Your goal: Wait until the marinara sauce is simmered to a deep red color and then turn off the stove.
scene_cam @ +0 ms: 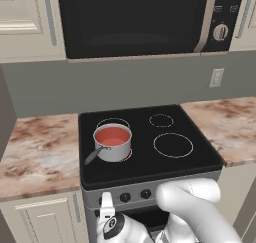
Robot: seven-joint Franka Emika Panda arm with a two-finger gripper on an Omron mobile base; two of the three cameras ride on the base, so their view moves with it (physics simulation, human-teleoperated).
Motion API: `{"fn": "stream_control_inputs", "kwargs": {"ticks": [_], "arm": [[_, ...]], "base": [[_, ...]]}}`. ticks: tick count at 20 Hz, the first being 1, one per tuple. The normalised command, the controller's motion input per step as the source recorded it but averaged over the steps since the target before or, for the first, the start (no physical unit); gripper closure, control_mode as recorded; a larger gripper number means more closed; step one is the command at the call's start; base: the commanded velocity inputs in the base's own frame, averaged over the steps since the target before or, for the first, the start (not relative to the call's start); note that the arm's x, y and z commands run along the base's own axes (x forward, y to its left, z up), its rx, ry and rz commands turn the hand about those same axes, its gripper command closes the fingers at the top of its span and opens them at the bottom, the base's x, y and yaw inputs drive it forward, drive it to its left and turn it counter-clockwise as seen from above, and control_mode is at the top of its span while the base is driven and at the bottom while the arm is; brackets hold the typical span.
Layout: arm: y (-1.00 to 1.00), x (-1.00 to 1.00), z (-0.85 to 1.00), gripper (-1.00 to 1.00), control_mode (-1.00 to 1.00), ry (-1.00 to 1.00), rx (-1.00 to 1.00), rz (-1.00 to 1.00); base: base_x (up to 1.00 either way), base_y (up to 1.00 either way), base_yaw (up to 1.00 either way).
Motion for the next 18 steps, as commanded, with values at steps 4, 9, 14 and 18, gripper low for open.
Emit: {"fn": "stream_control_inputs", "kwargs": {"ticks": [4,9,14,18], "arm": [[0.0,0.28,0.0,-1.0,-1.0,0.0,0.0,-0.01],[0.0,0.03,0.0,-1.0,-1.0,0.0,0.0,0.0],[0.06,0.14,0.0,-1.0,-1.0,0.01,0.0,0.0],[0.03,0.1,0.0,1.0,-1.0,0.01,0.0,0.0]], "base": [[0.0,0.0,0.0],[0.0,0.0,0.0],[0.0,0.0,0.0],[0.0,0.0,0.0]]}}
